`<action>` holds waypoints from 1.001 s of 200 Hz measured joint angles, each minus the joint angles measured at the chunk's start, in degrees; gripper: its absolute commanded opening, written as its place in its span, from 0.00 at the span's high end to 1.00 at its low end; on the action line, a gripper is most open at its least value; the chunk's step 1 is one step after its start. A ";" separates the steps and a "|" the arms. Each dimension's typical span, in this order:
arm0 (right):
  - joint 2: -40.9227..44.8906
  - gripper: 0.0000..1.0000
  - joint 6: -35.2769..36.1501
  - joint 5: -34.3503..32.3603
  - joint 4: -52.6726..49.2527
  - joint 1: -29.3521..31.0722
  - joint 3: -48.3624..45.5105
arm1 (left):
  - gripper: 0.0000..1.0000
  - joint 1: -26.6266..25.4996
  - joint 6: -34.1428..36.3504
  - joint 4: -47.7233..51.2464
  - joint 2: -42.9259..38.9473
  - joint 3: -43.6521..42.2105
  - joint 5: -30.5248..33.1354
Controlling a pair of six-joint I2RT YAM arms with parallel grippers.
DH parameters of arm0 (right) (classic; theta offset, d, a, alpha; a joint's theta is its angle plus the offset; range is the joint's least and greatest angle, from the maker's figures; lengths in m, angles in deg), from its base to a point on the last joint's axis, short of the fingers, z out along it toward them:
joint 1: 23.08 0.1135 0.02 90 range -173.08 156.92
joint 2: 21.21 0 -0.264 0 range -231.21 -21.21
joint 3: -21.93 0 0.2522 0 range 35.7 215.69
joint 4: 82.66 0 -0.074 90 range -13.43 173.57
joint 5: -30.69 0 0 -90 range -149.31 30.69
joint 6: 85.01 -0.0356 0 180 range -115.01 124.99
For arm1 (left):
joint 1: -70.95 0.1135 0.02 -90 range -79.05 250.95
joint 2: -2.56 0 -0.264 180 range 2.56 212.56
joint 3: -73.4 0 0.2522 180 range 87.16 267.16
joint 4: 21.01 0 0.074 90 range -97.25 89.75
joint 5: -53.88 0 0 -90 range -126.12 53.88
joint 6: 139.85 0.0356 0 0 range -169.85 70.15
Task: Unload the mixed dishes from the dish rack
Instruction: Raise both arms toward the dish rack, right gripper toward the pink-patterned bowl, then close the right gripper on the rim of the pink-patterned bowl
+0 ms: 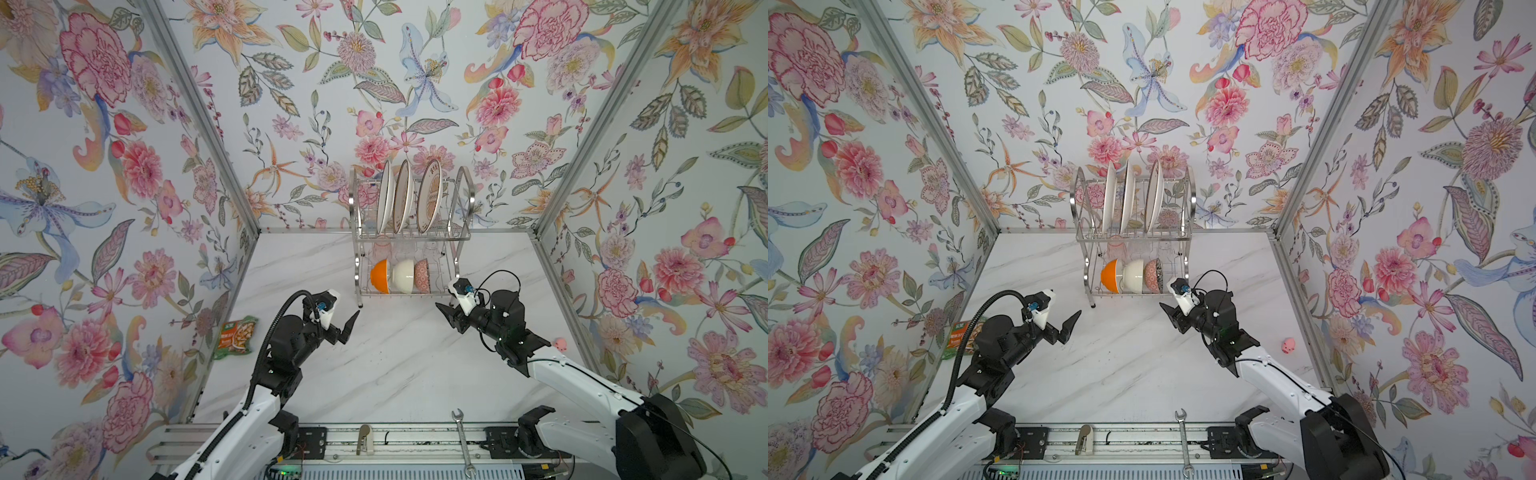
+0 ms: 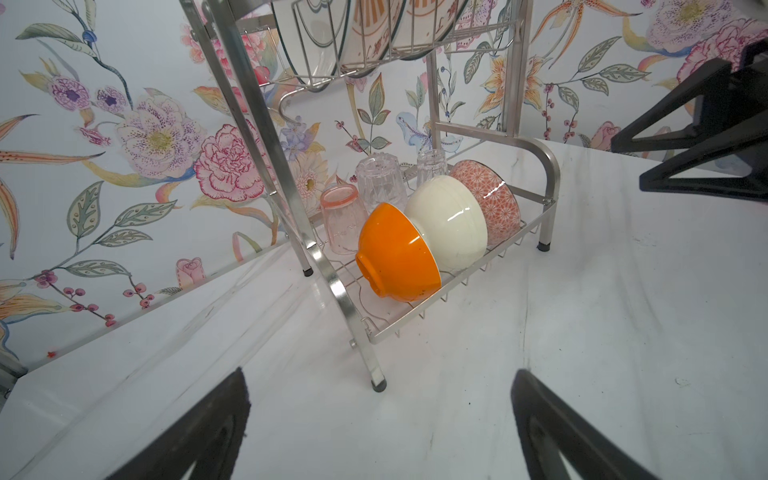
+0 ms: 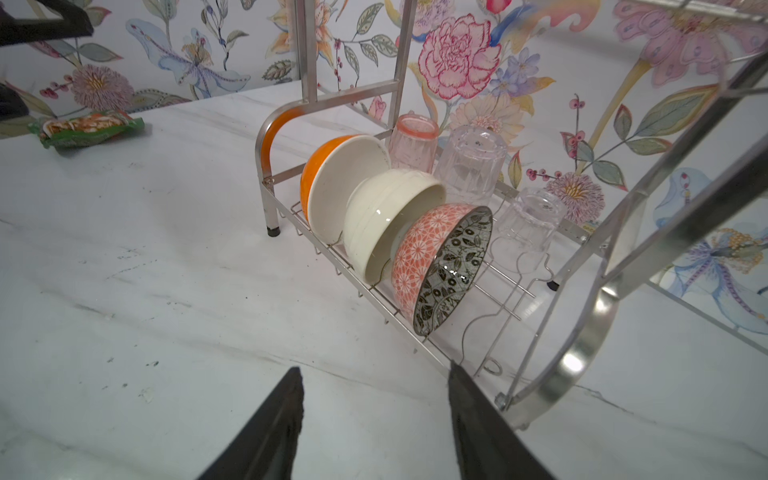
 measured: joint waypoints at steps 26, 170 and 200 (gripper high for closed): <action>-5.99 0.48 0.61 2.01 3.37 -0.59 1.77 | 0.01 -0.68 -0.02 -0.85 1.09 0.02 -0.02; -26.84 0.54 0.70 12.07 11.26 -5.25 13.70 | 0.01 -2.51 -0.20 -2.34 5.46 2.10 -0.28; -29.16 0.55 -0.28 13.25 12.68 -5.70 14.27 | 0.01 -2.84 -0.20 -2.25 5.75 2.23 -0.24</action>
